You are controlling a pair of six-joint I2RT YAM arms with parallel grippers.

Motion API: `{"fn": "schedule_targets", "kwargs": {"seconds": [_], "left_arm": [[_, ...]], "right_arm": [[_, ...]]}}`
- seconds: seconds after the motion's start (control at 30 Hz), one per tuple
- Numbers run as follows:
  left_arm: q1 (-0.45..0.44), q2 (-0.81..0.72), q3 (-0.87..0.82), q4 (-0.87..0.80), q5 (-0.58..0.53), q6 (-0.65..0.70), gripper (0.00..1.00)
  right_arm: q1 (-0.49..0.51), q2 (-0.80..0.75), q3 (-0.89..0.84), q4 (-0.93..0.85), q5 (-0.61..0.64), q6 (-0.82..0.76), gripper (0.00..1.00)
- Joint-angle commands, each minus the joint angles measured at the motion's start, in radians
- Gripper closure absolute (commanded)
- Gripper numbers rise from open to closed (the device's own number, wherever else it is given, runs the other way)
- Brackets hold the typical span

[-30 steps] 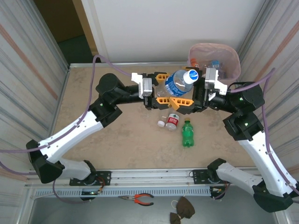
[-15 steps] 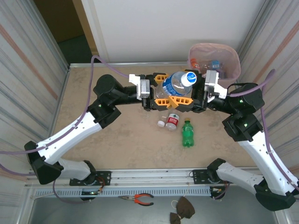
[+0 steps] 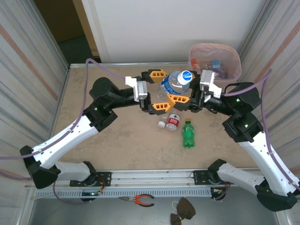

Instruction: Put the plastic bottles in the bin

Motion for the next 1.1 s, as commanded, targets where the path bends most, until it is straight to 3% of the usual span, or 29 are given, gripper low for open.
{"fn": "schedule_targets", "kwargs": {"seconds": [0.0,0.27,0.47,0.77,1.07], "left_arm": [[-0.001,-0.060,-0.026,-0.055,-0.059,0.058,0.16],[-0.001,-0.106,-0.051,-0.207,-0.214,0.078,0.16],[-0.001,-0.092,-0.018,-0.348,-0.330,0.035,0.17],[0.009,-0.084,-0.008,-0.433,-0.399,-0.042,0.17],[0.029,-0.063,0.011,-0.497,-0.423,-0.108,0.18]], "right_arm": [[0.002,0.011,0.060,-0.078,0.128,-0.072,0.42],[-0.107,0.103,0.176,-0.228,0.276,-0.071,0.48],[-0.303,0.209,0.273,-0.327,0.327,0.046,0.50],[-0.559,0.420,0.424,-0.515,0.326,0.170,0.57],[-0.656,0.680,0.707,-0.867,0.457,0.175,0.60]]}}
